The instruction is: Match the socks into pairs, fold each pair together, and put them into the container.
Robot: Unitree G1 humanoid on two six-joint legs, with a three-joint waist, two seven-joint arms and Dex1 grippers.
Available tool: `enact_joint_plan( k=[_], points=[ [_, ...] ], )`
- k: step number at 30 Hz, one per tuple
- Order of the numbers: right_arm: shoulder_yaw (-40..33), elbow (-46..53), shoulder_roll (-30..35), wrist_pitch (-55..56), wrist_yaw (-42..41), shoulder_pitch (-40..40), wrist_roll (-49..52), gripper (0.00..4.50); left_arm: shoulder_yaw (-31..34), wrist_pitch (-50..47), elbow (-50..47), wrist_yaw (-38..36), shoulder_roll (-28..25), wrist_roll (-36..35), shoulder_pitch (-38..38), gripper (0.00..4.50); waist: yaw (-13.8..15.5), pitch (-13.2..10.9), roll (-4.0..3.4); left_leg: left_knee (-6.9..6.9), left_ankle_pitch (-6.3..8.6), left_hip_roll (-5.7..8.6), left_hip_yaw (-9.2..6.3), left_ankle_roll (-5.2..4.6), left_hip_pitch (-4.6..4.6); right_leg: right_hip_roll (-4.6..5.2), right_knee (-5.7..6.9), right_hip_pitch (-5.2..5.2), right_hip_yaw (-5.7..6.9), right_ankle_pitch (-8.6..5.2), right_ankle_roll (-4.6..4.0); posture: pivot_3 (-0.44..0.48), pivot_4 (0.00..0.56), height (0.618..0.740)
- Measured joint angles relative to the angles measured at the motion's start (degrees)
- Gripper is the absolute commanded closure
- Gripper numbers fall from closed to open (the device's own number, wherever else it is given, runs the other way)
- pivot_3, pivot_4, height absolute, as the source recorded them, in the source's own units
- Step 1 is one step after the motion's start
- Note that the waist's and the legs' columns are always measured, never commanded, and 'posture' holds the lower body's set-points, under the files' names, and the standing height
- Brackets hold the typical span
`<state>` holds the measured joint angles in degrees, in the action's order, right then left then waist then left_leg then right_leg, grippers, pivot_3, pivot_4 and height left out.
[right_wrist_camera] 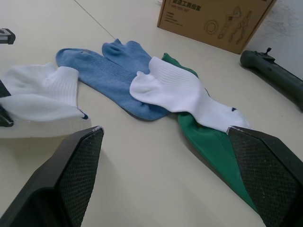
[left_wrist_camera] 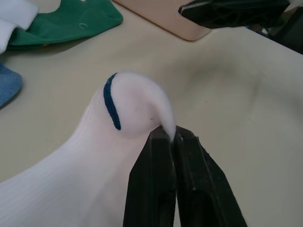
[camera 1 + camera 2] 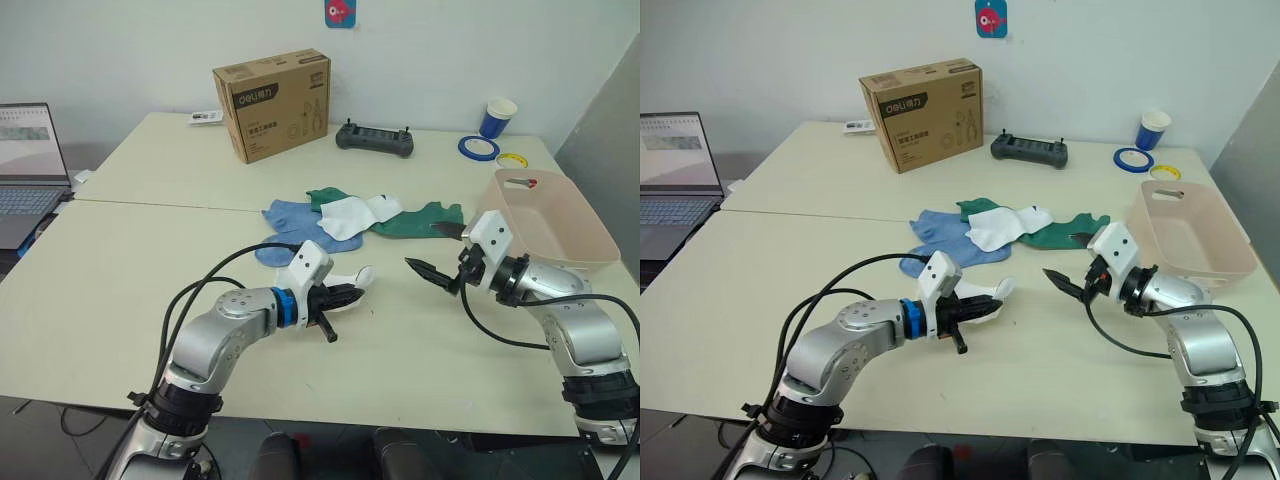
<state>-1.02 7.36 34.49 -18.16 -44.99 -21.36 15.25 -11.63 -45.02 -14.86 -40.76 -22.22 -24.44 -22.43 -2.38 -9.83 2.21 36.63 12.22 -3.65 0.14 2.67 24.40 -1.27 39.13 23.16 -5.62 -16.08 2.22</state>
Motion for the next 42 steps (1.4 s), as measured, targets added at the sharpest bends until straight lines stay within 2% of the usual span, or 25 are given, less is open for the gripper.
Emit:
enact_joint_plan(
  k=[3, 6, 11, 17, 20, 23, 27, 28, 29, 30, 40, 42],
  points=[
    [-0.04, -0.26, 0.29, 0.50, -0.14, 0.91, -0.01, 0.00, -1.05, 0.51, 1.23, -1.43, -0.10, -0.15, -0.02, 2.60, 0.03, 0.00, -0.02, 0.00, 0.00, 0.00, 0.00, 0.00, 0.01, 0.00, 0.00, 0.00, 0.01, 0.00, 0.00, 0.000, 0.150, 0.740],
    [-0.06, -0.24, 0.64, 0.57, -0.80, 3.10, 0.06, 0.00, 0.84, -0.50, 0.97, -2.71, -2.05, -2.12, -0.13, 1.63, 0.01, -0.01, -0.04, 0.02, 0.00, 0.01, 0.04, 0.00, 0.01, 0.02, -0.01, -0.01, -0.02, -0.01, 0.01, 0.000, 0.150, 0.740],
    [-0.58, 4.23, 0.77, -6.05, -0.91, 6.63, 4.17, 0.00, 10.49, -0.72, 0.86, -3.54, -8.69, -4.41, 1.36, 0.04, -0.38, -0.02, -0.07, 0.01, 0.00, -0.03, -0.02, 0.00, -0.01, 0.00, 0.01, 0.00, 0.01, -0.03, 0.03, 0.000, 0.150, 0.740],
    [1.19, 13.15, -1.22, -22.97, 4.70, 10.08, 8.81, 0.00, 20.12, 1.97, 2.57, -0.65, -11.84, -3.83, 11.35, 0.04, -0.51, -0.02, -0.07, 0.01, 0.00, -0.01, 0.03, 0.01, 0.00, 0.10, -0.01, 0.01, 0.01, -0.03, 0.03, 0.000, 0.150, 0.740],
    [3.76, 14.40, -1.79, -27.35, 6.38, 9.98, 8.89, 0.00, 20.66, 3.59, 4.14, 1.75, -11.10, -2.27, 13.72, 0.04, -0.27, -0.03, -0.08, 0.04, 0.00, 0.04, 0.06, 0.02, 0.02, 0.17, -0.03, 0.00, 0.02, -0.13, 0.23, 0.000, 0.150, 0.740],
    [9.10, 14.28, -0.84, -27.66, 5.90, 8.51, 6.90, 0.00, 20.74, 6.21, 6.53, 4.31, -8.95, -0.57, 13.28, 0.04, 0.07, -0.02, -0.07, 0.05, 0.00, 0.08, 0.16, 0.02, 0.02, 0.24, -0.08, -0.01, 0.00, -0.14, 0.24, 0.000, 0.150, 0.740],
    [12.31, 10.57, -3.17, -28.12, 6.38, 5.44, 5.73, 0.00, 19.72, 8.59, 9.05, 5.08, -7.70, 0.67, 12.05, 0.04, 0.34, -0.02, -0.06, 0.03, 0.00, 0.07, 0.12, 0.01, 0.06, 0.21, -0.07, 0.03, 0.03, -0.12, 0.20, 0.000, 0.150, 0.740],
    [12.98, 9.50, -3.48, -28.42, 6.38, 4.51, 5.51, 0.00, 19.18, 9.25, 9.83, 5.03, -7.50, 0.87, 11.48, 0.42, 0.42, -0.02, -0.06, 0.03, 0.00, 0.07, 0.11, 0.01, 0.06, 0.21, -0.06, 0.03, 0.05, -0.12, 0.20, 0.000, 0.150, 0.740],
    [13.40, 8.81, -3.61, -28.53, 6.38, 4.23, 5.41, 0.40, 18.70, 9.70, 10.46, 4.97, -7.34, 1.05, 10.97, 0.62, 0.48, -0.02, -0.07, 0.03, 0.00, 0.07, 0.11, 0.01, 0.05, 0.21, -0.06, 0.02, 0.05, -0.12, 0.20, 0.000, 0.150, 0.740],
    [13.45, 8.55, -3.77, -28.43, 6.40, 4.11, 5.10, 0.60, 18.53, 10.18, 10.98, 4.83, -7.21, 1.09, 10.75, 0.91, 0.49, -0.02, -0.07, 0.03, 0.00, 0.07, 0.12, 0.01, 0.06, 0.21, -0.07, 0.02, 0.04, -0.12, 0.20, 0.000, 0.150, 0.740],
    [12.53, 8.11, -5.12, -30.19, 6.33, 4.68, 6.45, 4.28, 17.05, 9.92, 10.08, 2.51, -6.87, 0.11, 11.07, 4.27, 0.45, -0.02, -0.06, 0.03, 0.00, 0.05, 0.11, 0.01, 0.06, 0.19, -0.06, 0.02, 0.04, -0.12, 0.20, 0.000, 0.150, 0.740],
    [12.08, 8.14, -5.15, -30.23, 6.33, 5.07, 6.55, 4.42, 17.07, 9.40, 9.44, 2.42, -6.92, -0.32, 11.51, 4.41, 0.48, -0.02, -0.06, 0.03, 0.01, 0.05, 0.11, 0.01, 0.06, 0.19, -0.06, 0.02, 0.04, -0.13, 0.21, 0.000, 0.150, 0.740]
  ],
)
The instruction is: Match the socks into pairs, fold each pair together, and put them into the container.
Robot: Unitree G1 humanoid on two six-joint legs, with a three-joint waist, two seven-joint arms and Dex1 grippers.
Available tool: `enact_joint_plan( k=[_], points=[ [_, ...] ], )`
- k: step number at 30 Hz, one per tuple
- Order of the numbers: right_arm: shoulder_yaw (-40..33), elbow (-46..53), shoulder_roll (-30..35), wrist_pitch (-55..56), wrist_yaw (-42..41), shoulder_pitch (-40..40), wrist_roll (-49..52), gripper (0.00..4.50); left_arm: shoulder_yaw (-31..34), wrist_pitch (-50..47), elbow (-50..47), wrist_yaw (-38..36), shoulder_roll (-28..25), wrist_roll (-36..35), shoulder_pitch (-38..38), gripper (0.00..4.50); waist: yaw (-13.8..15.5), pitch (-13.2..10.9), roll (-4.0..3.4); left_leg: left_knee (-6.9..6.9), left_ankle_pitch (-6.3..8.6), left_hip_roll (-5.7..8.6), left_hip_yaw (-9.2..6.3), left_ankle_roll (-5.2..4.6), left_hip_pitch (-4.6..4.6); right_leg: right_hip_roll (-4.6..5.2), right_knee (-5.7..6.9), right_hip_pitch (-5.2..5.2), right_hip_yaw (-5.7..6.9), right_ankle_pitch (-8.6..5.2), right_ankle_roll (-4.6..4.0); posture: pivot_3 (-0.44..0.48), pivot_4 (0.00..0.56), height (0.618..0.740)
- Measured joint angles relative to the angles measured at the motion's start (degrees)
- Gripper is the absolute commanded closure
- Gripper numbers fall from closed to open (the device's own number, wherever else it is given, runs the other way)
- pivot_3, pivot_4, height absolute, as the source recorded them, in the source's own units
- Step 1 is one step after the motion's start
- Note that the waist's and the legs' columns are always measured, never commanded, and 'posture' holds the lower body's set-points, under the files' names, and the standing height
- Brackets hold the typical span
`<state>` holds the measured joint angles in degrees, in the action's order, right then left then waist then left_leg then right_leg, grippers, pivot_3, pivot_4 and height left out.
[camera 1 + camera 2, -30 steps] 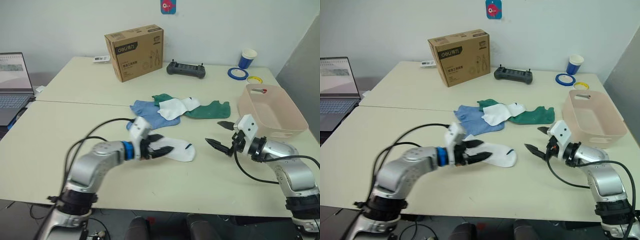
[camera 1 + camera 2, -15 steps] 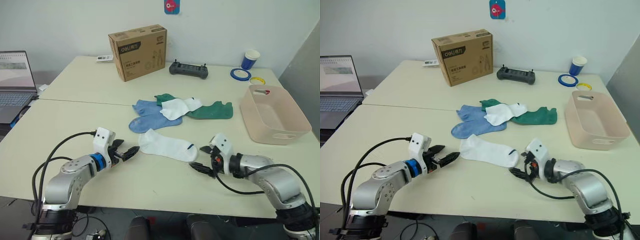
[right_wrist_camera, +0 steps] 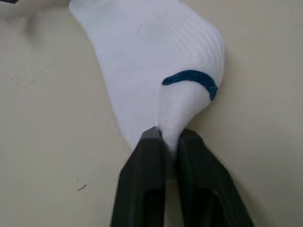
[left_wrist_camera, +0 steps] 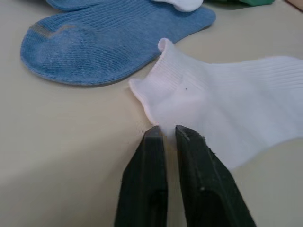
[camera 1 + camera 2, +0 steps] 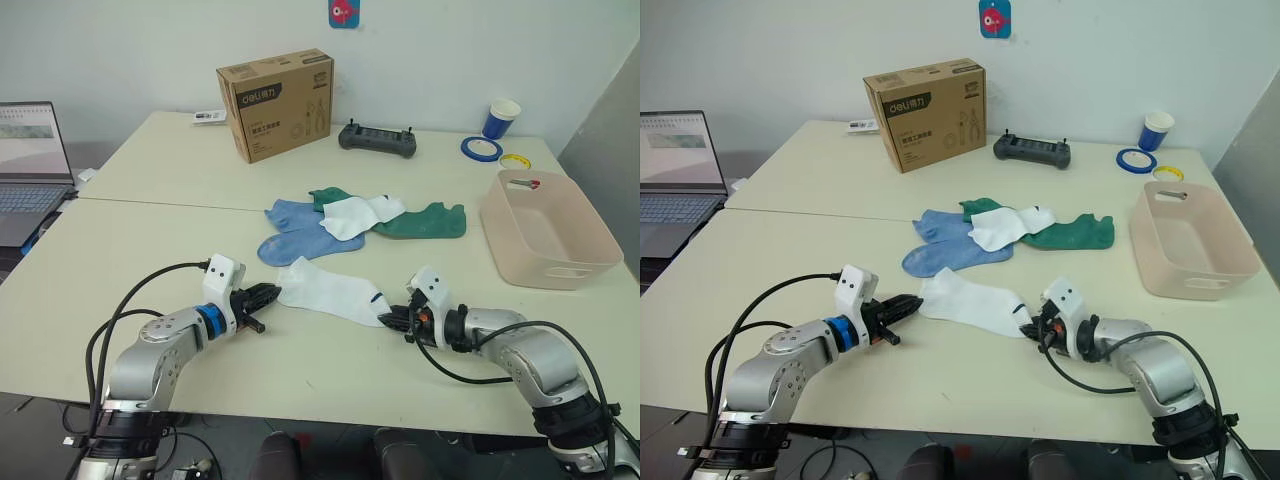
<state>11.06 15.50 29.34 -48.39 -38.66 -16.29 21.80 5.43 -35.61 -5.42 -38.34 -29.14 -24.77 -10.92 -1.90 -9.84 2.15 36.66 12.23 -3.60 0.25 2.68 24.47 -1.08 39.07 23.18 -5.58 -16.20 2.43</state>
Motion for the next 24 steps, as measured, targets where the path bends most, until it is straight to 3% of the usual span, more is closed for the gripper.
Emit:
enact_joint_plan(
  k=[9, 16, 22, 24],
  points=[
    [-2.81, -0.25, 3.17, -0.45, -2.55, 0.66, 1.98, 4.42, 0.68, -7.46, -11.04, -1.14, -2.46, -5.13, 7.32, 4.41, -0.13, 0.00, 0.00, 0.00, 0.00, -0.01, 0.01, 0.00, 0.00, 0.02, -0.01, 0.00, -0.02, -0.02, 0.03, 0.000, 0.150, 0.740],
    [-1.11, -9.46, 5.62, 0.50, -9.37, -9.27, 1.73, 4.42, -0.52, -15.65, -24.20, -1.45, -3.64, -13.35, 17.03, 4.41, -1.12, -0.02, -0.02, 0.01, 0.00, -0.02, 0.02, 0.00, -0.02, 0.02, 0.00, 0.00, -0.02, -0.02, 0.03, 0.000, 0.150, 0.740],
    [1.95, -16.93, 6.26, 2.53, -14.87, -14.53, -0.52, 4.42, -0.12, -14.18, -25.39, 3.46, -1.03, -13.10, 16.38, 4.41, -1.03, -0.02, -0.02, 0.01, 0.00, 0.00, -0.05, 0.00, -0.01, 0.00, -0.01, -0.01, 0.04, -0.01, 0.00, 0.000, 0.150, 0.740],
    [2.07, -17.61, 6.15, 2.88, -15.11, -14.47, -0.80, 4.50, 1.59, -12.52, -23.44, 4.85, -0.70, -12.32, 14.61, 4.02, -1.03, -0.02, -0.03, 0.01, 0.00, 0.00, -0.02, 0.00, -0.01, 0.00, -0.01, 0.00, 0.00, -0.01, 0.00, 0.000, 0.150, 0.740]
  ],
)
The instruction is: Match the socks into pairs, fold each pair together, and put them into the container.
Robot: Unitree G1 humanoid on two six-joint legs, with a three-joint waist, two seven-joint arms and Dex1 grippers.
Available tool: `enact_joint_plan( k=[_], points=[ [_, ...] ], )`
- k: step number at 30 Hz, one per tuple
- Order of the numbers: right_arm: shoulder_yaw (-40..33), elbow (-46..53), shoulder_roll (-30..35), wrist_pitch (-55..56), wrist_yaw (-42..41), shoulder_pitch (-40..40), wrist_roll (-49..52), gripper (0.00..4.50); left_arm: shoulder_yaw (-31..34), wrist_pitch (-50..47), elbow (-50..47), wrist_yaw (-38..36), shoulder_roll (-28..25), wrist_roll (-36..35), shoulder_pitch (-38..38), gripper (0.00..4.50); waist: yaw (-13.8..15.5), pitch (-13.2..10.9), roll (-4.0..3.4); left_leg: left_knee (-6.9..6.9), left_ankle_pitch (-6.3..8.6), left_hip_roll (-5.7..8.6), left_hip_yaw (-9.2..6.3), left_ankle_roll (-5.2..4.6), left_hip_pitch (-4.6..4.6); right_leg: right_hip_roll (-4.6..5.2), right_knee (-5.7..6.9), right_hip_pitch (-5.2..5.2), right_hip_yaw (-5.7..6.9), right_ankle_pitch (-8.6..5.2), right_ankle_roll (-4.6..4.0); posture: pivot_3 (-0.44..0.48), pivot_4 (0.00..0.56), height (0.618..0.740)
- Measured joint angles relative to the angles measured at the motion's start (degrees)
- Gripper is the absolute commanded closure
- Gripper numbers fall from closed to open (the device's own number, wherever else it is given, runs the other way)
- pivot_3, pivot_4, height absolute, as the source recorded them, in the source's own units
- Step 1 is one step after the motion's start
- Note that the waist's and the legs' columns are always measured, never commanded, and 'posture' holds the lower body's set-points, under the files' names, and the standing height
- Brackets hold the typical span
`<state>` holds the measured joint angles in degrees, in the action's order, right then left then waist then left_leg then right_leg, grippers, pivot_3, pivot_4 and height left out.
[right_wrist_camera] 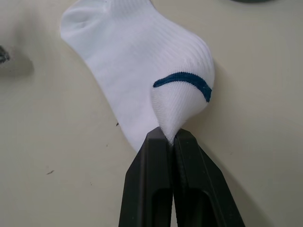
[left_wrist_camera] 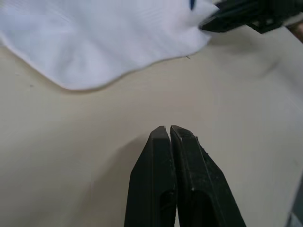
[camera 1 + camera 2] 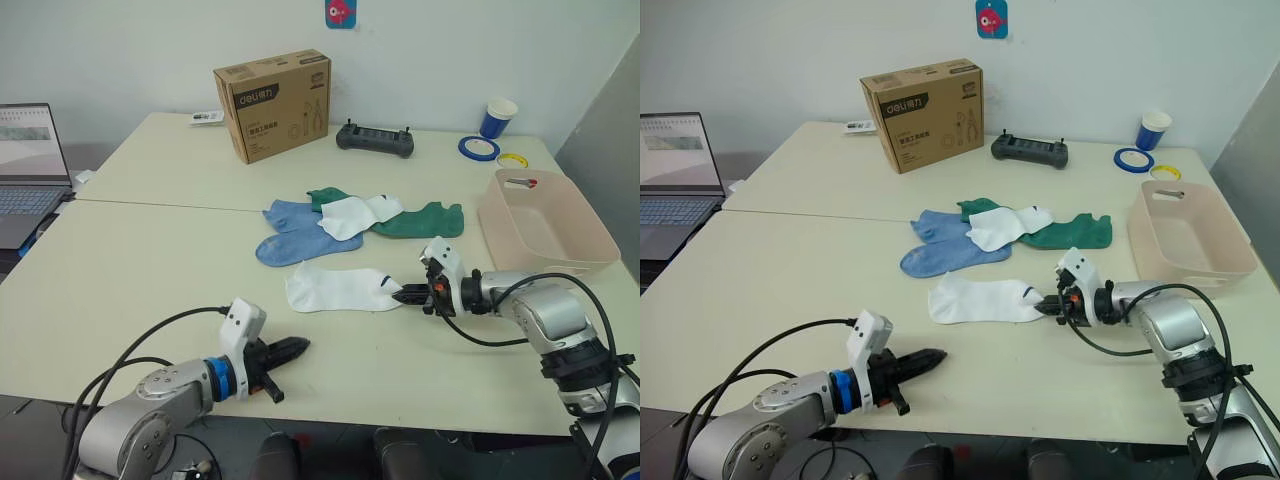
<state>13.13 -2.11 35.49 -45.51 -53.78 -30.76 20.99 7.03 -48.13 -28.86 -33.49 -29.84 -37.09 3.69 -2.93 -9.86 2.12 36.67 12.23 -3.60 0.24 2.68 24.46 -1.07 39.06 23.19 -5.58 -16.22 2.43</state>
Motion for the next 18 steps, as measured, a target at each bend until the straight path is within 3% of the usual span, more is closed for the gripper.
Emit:
enact_joint_plan(
  k=[8, 18],
  points=[
    [-0.62, 2.52, -0.85, -1.04, 1.02, 2.41, 0.44, 4.50, 4.14, 4.17, 12.68, 2.64, 0.44, 2.62, -8.74, 1.55, 0.02, 0.00, 0.00, 0.01, 0.00, 0.01, 0.00, 0.00, 0.01, -0.01, 0.01, -0.01, 0.00, 0.01, 0.01, 0.000, 0.150, 0.740],
    [-2.17, 7.29, -2.24, -4.18, 4.09, 4.82, 0.79, 4.50, -4.01, 8.67, 29.12, -3.49, -0.71, 9.79, -22.88, 1.55, 0.04, 0.00, 0.00, -0.01, 0.00, 0.00, -0.02, 0.00, 0.03, -0.06, 0.00, 0.01, 0.00, 0.02, 0.01, 0.000, 0.150, 0.740]
  ],
)
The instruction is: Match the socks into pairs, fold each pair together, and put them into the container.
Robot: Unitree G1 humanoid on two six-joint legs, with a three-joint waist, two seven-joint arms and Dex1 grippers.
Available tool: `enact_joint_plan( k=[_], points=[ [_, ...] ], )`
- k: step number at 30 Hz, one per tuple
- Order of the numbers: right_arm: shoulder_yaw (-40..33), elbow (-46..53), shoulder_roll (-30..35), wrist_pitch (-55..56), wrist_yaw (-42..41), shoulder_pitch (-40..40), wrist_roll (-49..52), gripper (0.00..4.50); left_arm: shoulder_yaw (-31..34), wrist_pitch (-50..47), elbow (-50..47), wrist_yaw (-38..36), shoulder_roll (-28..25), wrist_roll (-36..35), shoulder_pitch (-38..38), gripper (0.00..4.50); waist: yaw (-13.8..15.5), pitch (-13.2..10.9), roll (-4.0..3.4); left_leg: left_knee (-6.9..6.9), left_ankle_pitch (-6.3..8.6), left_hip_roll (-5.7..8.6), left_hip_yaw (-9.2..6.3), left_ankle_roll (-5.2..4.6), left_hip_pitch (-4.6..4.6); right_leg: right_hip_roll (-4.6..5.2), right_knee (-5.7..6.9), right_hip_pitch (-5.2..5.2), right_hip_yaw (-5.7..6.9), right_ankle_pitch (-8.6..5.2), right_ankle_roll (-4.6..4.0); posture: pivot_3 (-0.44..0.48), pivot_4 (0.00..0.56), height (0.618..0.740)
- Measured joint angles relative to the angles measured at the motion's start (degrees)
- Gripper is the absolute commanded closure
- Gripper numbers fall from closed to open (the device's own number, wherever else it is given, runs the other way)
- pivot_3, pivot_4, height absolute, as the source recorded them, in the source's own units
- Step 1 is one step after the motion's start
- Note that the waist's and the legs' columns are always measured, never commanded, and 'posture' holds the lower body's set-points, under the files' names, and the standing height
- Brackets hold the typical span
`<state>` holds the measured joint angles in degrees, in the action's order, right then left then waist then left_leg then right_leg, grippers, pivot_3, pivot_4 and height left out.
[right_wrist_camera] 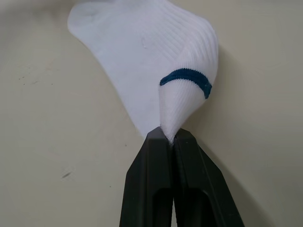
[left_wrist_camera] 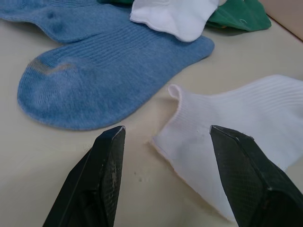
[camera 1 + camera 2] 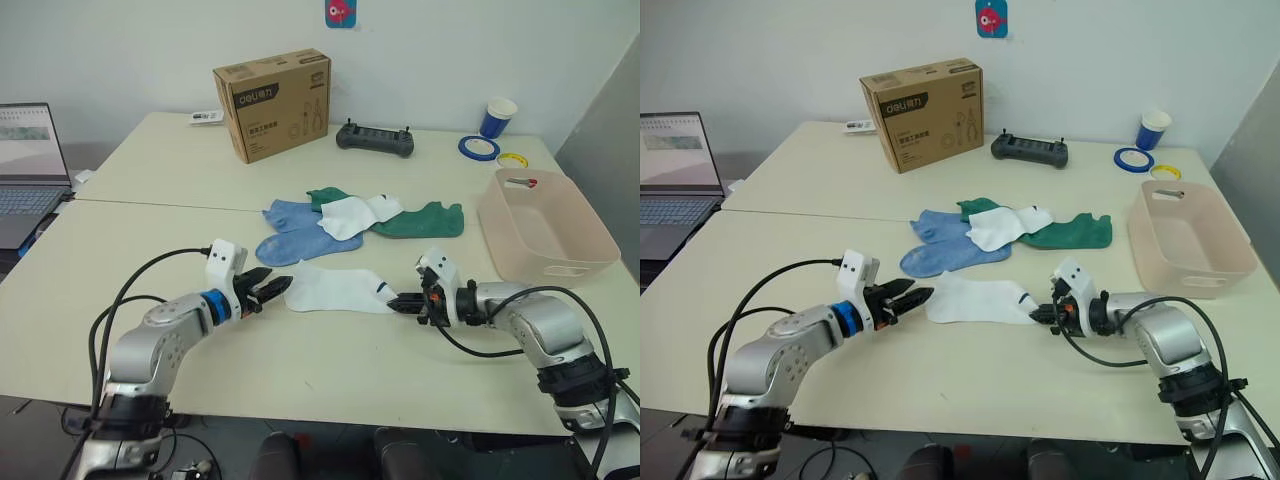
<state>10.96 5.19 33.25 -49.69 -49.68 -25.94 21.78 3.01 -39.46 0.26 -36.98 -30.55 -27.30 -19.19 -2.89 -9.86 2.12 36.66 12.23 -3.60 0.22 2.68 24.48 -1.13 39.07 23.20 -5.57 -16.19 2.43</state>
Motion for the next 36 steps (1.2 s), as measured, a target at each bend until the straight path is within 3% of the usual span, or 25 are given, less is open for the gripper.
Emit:
enact_joint_plan(
  k=[5, 6, 8, 15, 26, 33, 36],
  points=[
    [-0.87, 1.42, -0.19, -0.98, 1.23, 0.15, 0.36, 4.50, -2.77, 0.10, 2.15, -3.42, -1.65, 2.34, -1.65, 1.55, -0.15, 0.00, -0.01, 0.00, 0.00, -0.01, -0.04, 0.00, 0.00, 0.00, 0.01, 0.00, 0.03, 0.03, -0.05, 0.000, 0.150, 0.740],
    [-0.88, 1.47, -0.20, -1.10, 1.32, 0.15, 0.38, 4.50, -2.81, 0.28, 2.38, -3.79, -1.65, 2.57, -1.77, 1.73, -0.15, 0.00, 0.00, 0.00, 0.00, 0.00, -0.03, 0.00, 0.00, 0.00, 0.01, -0.01, 0.03, 0.01, -0.01, 0.000, 0.150, 0.740],
    [-1.22, 2.02, -0.21, -1.44, 1.63, 0.66, 0.47, 4.50, -3.04, 1.00, 3.11, -4.05, -1.28, 3.15, -2.16, 2.16, -0.12, 0.00, 0.00, 0.01, 0.00, 0.01, -0.02, 0.00, 0.00, 0.02, 0.01, -0.02, 0.02, -0.01, 0.02, 0.000, 0.150, 0.740],
    [-1.74, 3.77, -0.34, -2.42, 2.60, 2.28, 2.06, 4.50, -4.04, 2.00, 4.61, -5.61, -0.53, 3.94, -2.92, 4.40, 0.02, 0.00, 0.00, 0.02, 0.00, 0.00, -0.02, 0.00, 0.02, 0.02, 0.01, -0.01, 0.02, 0.00, 0.01, 0.000, 0.150, 0.740],
    [-2.73, 3.62, -0.43, -2.04, 2.57, 2.22, 2.81, 4.50, -2.35, -4.38, -3.06, -6.24, -0.73, 0.02, 1.91, 4.48, -0.06, 0.00, 0.00, 0.01, 0.00, -0.01, -0.03, 0.00, 0.03, 0.02, 0.01, 0.00, 0.01, -0.01, 0.02, 0.000, 0.150, 0.740],
    [-2.32, -6.39, -0.40, 1.74, -0.97, -5.69, 1.70, 4.50, 6.48, -23.72, -21.83, -2.66, -1.28, -16.08, 15.30, 4.48, -0.76, -0.04, -0.03, 0.01, 0.00, -0.03, -0.07, 0.00, -0.01, 0.02, 0.05, -0.01, 0.03, -0.02, 0.04, 0.000, 0.150, 0.740],
    [1.30, -11.20, -0.57, 2.42, -4.30, -10.22, -0.19, 4.50, 9.20, -30.17, -28.43, 1.13, 0.11, -22.83, 20.28, 4.48, -0.73, -0.04, -0.03, 0.02, 0.00, -0.04, -0.07, 0.00, -0.02, 0.03, 0.05, -0.02, 0.03, -0.02, 0.04, 0.000, 0.150, 0.740]
  ],
)
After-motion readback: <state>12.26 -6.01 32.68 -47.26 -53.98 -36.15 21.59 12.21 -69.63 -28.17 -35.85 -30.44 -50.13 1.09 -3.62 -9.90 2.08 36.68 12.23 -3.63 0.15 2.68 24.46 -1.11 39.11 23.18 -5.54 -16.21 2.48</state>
